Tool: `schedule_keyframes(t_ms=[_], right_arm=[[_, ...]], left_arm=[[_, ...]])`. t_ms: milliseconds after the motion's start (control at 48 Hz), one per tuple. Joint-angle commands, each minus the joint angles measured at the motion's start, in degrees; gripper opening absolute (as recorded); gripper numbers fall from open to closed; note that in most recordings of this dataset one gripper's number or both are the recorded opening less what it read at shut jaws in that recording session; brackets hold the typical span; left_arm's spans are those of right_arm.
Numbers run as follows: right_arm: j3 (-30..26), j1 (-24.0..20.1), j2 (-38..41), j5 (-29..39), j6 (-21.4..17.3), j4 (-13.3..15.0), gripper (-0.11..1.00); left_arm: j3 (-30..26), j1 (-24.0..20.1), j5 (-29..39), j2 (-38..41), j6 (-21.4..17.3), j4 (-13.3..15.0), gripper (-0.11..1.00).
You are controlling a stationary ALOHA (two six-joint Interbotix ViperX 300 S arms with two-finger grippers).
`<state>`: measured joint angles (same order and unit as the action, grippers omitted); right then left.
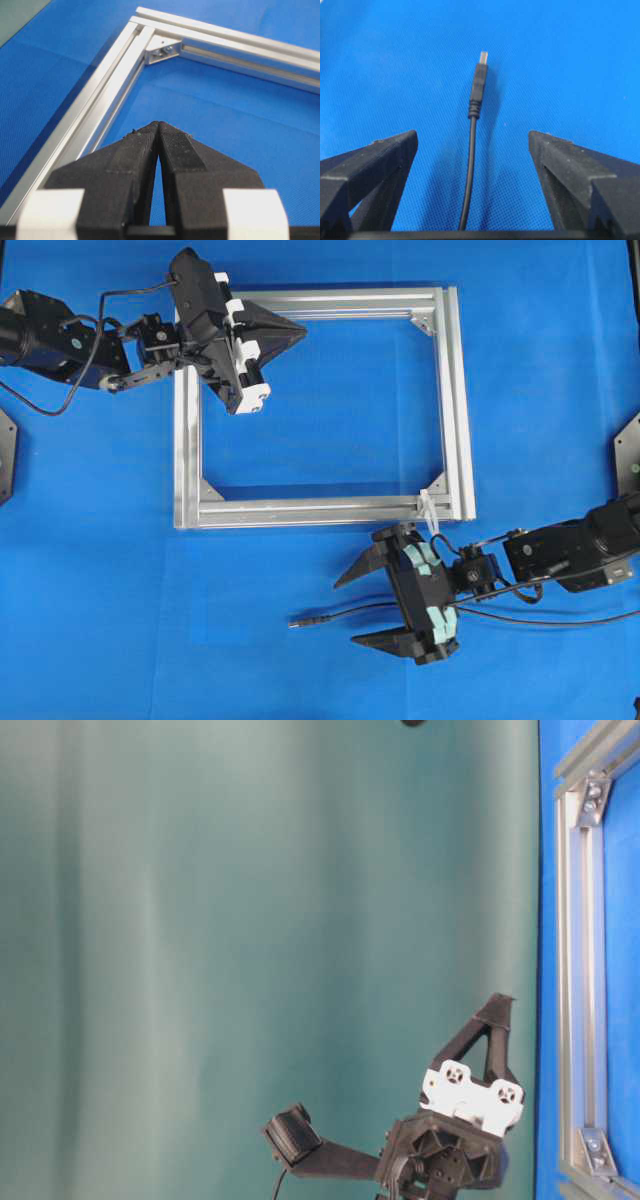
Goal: Insert the wire through the string loop located on the right side.
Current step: 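Close the right gripper on the cable just below the USB plug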
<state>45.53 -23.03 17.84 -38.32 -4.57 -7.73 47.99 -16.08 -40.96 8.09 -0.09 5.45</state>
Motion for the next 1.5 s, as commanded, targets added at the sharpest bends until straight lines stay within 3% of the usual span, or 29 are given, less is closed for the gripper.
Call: schedule_keyframes(t_ms=[0, 1022, 1126, 1230, 1335, 1397, 1481], right_arm=[[-0.97, -0.26, -0.62, -0.26, -0.09, -0.26, 0.88], [-1.14, -0.26, -0.53, 0.7, -0.09, -0.62, 0.78], [-1.23, -0.18, -0.53, 0.7, 0.18, -0.53, 0.64], [-1.14, -0.18, -0.53, 0.7, 0.26, -0.53, 0.31], [-1.14, -0.26, -0.53, 0.7, 0.26, -0.53, 0.08], [-1.14, -0.26, -0.53, 0.7, 0.26, -0.53, -0.01], [-1.14, -0.26, -0.53, 0.7, 0.18, -0.53, -0.03]], left_arm=[[-0.18, -0.18, -0.26, -1.76, -0.09, -0.26, 0.0], [-0.09, -0.18, -0.18, -1.76, -0.09, -0.26, 0.0], [-0.09, -0.18, -0.18, -1.76, -0.09, -0.18, 0.0], [-0.09, -0.18, -0.18, -1.76, 0.0, -0.26, 0.0], [-0.18, -0.18, -0.18, -1.76, 0.0, -0.26, 0.0], [-0.09, -0.18, -0.18, -1.76, 0.0, -0.26, 0.0], [-0.09, -0.18, -0.09, -1.76, 0.0, -0.18, 0.0]])
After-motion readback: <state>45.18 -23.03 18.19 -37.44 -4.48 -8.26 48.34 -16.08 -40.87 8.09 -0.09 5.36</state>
